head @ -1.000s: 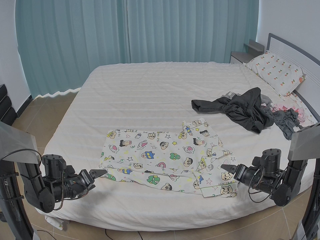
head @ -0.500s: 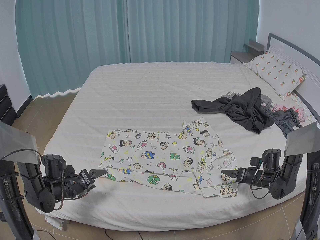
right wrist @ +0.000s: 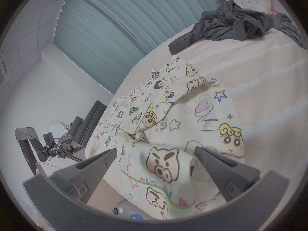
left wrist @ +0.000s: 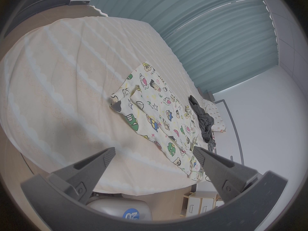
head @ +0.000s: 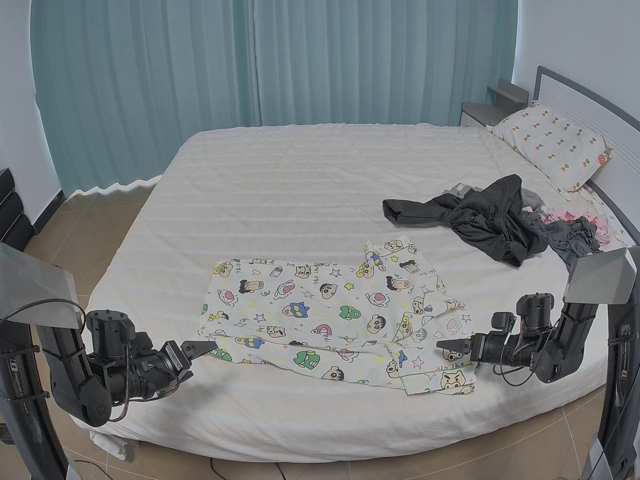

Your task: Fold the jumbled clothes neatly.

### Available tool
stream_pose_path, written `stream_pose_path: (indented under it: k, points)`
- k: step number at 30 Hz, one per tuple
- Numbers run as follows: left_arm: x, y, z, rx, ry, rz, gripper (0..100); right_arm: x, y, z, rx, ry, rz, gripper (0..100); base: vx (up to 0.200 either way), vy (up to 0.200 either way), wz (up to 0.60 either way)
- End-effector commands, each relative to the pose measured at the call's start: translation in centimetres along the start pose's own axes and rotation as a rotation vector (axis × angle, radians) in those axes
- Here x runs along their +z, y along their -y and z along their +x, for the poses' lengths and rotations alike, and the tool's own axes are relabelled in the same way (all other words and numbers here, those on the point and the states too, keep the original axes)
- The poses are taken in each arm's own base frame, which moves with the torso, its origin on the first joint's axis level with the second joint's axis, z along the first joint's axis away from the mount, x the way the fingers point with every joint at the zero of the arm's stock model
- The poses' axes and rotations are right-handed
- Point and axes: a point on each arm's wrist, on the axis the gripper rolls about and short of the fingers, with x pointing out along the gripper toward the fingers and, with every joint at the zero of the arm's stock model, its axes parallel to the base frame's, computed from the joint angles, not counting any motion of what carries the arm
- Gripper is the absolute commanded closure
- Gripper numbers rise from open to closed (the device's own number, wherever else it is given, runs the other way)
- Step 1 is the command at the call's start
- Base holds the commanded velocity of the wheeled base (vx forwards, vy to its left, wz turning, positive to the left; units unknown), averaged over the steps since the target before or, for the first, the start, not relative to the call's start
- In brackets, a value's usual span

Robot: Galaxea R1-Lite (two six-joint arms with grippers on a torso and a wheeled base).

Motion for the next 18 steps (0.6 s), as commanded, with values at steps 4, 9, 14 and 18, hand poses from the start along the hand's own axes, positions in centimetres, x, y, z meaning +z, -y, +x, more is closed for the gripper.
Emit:
stream_pose_path:
  k: [4,9,14,18]
  points:
    - [-0.1,0.0,0.1,0.001,-0.003,0.000,0,0.0,0.5,1.1,0.006,-0.036,0.017,100,0.000,0.000,0.00]
    - [-0.1,-0.1,0.1,0.002,-0.004,-0.001,0,0.0,0.3,1.0,0.008,-0.042,0.018,100,0.000,0.000,0.00]
    - [-0.1,-0.1,0.1,0.003,-0.003,-0.002,0,0.2,0.1,0.5,0.021,-0.030,0.011,100,0.000,0.000,0.00]
    - [-0.1,-0.1,0.1,0.004,-0.002,-0.002,0,1.2,-0.5,-0.1,0.044,0.013,-0.009,100,0.000,0.000,0.00]
